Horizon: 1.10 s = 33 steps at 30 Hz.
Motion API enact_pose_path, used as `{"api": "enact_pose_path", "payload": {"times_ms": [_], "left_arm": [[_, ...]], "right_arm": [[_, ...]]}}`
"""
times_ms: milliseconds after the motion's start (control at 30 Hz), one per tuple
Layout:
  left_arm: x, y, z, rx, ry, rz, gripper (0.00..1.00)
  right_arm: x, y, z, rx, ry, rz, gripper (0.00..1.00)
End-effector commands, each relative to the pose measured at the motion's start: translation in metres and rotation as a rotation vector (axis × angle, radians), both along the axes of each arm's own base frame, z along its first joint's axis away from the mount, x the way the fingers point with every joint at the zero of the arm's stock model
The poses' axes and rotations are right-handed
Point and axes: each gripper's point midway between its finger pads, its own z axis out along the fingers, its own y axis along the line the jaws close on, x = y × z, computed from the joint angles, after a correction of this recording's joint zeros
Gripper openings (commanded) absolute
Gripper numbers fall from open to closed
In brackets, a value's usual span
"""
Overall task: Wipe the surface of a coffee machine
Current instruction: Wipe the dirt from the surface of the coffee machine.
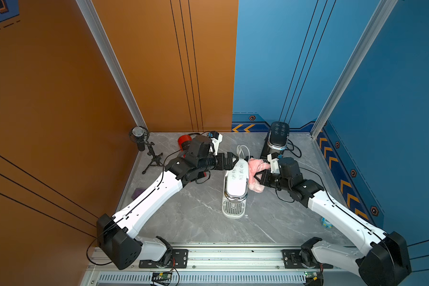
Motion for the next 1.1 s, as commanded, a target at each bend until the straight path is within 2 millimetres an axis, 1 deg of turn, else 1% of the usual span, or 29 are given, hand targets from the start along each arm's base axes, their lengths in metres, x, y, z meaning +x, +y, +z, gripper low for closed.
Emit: {"api": "enact_pose_path", "payload": {"times_ms": [0,100,233,333,400,433,467,500,533,600,733,800,833,900,1000,1067], "left_arm": [[-0.014,0.003,-0.019,0.02,0.052,0.024,0.99],[-0.027,0.004,-0.027,0.019,0.07,0.031,0.99],[-0.038,0.02,-0.034,0.03,0.063,0.082,0.99],[-0.045,0.028,-0.038,0.026,0.066,0.094,0.99],[-0.05,0.03,-0.041,0.022,0.077,0.093,0.99],[-0.052,0.031,-0.044,0.021,0.082,0.093,0.99],[-0.053,0.031,-0.044,0.019,0.082,0.092,0.99],[-0.056,0.034,-0.053,0.032,0.095,0.095,0.99],[-0.058,0.036,-0.056,0.035,0.097,0.098,0.99],[-0.06,0.04,-0.057,0.037,0.089,0.102,0.99],[-0.062,0.046,-0.057,0.046,0.071,0.107,0.99],[-0.062,0.047,-0.057,0.048,0.067,0.107,0.99],[-0.061,0.047,-0.058,0.05,0.066,0.106,0.99],[-0.06,0.045,-0.059,0.044,0.068,0.099,0.99],[-0.061,0.039,-0.053,0.021,0.066,0.076,0.99],[-0.063,0.038,-0.048,0.01,0.059,0.067,0.99]], "right_arm": [[-0.008,0.004,-0.019,-0.018,0.084,0.023,0.0],[-0.005,0.011,-0.047,-0.025,0.132,0.03,0.0],[-0.007,0.013,-0.106,-0.065,0.231,0.009,0.0],[-0.016,0.006,-0.145,-0.108,0.304,-0.023,0.0],[-0.025,0.0,-0.164,-0.137,0.344,-0.04,0.0],[-0.029,-0.003,-0.169,-0.145,0.358,-0.044,0.0],[-0.033,-0.005,-0.169,-0.147,0.365,-0.047,0.0],[-0.037,-0.008,-0.166,-0.15,0.365,-0.048,0.0],[-0.041,-0.01,-0.16,-0.152,0.357,-0.052,0.0],[-0.051,-0.013,-0.14,-0.151,0.325,-0.054,0.0],[-0.079,-0.022,-0.101,-0.172,0.232,-0.08,0.0],[-0.089,-0.027,-0.087,-0.173,0.198,-0.094,0.0],[-0.096,-0.025,-0.082,-0.17,0.184,-0.08,0.0],[-0.101,-0.026,-0.075,-0.171,0.157,-0.083,0.0],[-0.103,-0.033,-0.067,-0.213,0.126,-0.1,0.0],[-0.099,-0.038,-0.052,-0.25,0.084,-0.099,0.0]]}}
